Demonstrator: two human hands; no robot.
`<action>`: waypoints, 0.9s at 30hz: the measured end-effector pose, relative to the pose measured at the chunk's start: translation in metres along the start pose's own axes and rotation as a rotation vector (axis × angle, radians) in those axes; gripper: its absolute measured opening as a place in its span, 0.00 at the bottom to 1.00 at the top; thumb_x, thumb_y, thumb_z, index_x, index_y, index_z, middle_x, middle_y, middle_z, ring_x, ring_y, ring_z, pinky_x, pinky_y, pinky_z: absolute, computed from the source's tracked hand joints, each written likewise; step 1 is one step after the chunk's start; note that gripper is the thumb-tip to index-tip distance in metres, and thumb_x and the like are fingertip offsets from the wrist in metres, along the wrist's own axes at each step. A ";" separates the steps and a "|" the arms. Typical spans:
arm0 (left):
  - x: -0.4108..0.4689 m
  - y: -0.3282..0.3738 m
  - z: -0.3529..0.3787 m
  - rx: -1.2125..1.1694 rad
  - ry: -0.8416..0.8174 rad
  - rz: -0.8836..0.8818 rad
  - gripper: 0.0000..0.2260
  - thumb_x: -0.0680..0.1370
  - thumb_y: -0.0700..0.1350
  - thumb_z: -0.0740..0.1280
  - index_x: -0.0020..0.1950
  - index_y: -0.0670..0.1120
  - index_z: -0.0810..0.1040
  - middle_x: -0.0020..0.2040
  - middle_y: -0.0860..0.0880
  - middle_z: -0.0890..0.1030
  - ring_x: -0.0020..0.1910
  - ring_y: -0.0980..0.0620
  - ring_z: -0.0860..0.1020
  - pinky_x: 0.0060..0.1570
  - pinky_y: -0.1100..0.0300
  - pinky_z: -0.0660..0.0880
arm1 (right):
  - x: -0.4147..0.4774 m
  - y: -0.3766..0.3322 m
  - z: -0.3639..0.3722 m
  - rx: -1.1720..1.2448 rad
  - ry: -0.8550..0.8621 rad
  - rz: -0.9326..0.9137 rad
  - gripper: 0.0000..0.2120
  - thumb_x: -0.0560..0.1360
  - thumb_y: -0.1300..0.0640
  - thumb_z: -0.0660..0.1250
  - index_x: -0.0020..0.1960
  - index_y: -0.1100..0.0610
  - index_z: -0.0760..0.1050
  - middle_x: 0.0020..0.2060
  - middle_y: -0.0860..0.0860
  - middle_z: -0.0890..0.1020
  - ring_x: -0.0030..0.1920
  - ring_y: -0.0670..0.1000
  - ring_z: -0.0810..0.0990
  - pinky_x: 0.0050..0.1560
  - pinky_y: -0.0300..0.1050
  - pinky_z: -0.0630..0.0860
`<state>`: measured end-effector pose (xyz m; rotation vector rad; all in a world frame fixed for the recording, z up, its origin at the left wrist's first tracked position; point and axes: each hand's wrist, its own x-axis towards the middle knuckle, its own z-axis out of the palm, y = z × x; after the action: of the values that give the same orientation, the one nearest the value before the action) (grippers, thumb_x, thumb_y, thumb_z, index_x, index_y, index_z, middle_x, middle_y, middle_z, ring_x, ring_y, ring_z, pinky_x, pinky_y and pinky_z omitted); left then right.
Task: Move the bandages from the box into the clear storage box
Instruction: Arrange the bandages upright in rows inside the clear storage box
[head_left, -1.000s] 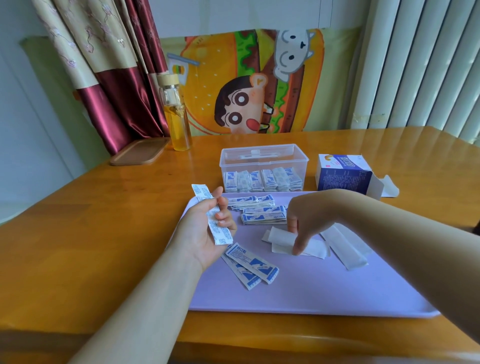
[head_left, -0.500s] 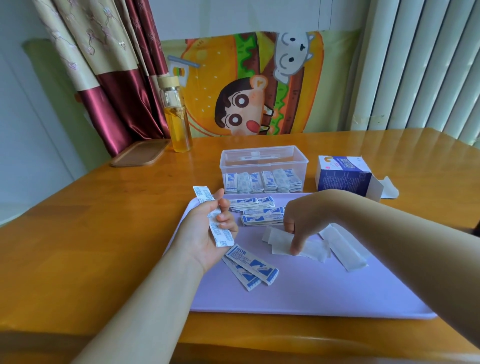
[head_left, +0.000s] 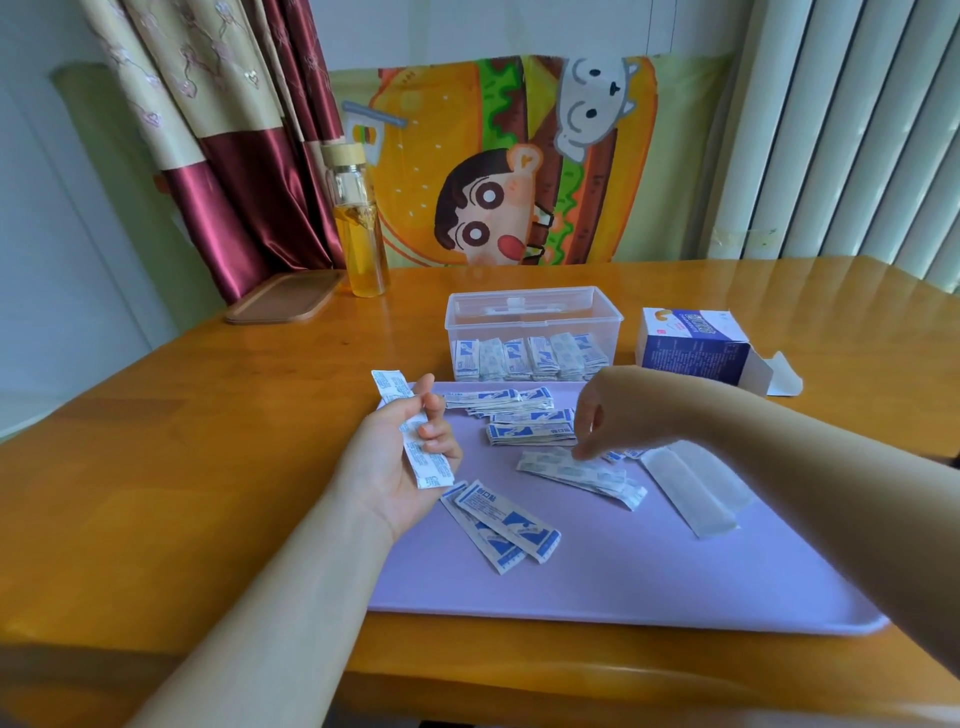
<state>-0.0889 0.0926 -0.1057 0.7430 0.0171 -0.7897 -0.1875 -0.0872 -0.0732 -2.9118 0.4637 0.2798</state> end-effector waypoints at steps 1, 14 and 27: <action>0.000 0.000 0.000 -0.003 0.000 -0.002 0.11 0.81 0.40 0.57 0.62 0.47 0.73 0.35 0.52 0.73 0.22 0.59 0.64 0.22 0.70 0.62 | 0.001 -0.001 0.003 -0.054 -0.048 0.003 0.22 0.71 0.43 0.69 0.54 0.60 0.80 0.50 0.55 0.83 0.49 0.53 0.80 0.49 0.44 0.74; -0.002 -0.002 0.001 0.006 0.002 -0.030 0.10 0.80 0.40 0.58 0.60 0.47 0.73 0.34 0.52 0.73 0.22 0.59 0.64 0.21 0.70 0.61 | 0.013 0.000 0.005 -0.108 -0.253 0.037 0.23 0.68 0.36 0.69 0.40 0.57 0.76 0.32 0.51 0.75 0.33 0.50 0.71 0.34 0.41 0.65; -0.018 -0.029 0.024 0.393 -0.192 -0.153 0.14 0.76 0.54 0.63 0.51 0.47 0.82 0.41 0.47 0.83 0.37 0.51 0.82 0.36 0.60 0.76 | -0.015 -0.052 0.013 0.615 0.283 -0.142 0.21 0.64 0.44 0.76 0.35 0.60 0.74 0.26 0.49 0.70 0.27 0.48 0.65 0.27 0.37 0.61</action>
<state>-0.1269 0.0763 -0.1004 1.0425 -0.2638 -1.0233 -0.1865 -0.0311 -0.0754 -2.3615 0.3072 -0.2583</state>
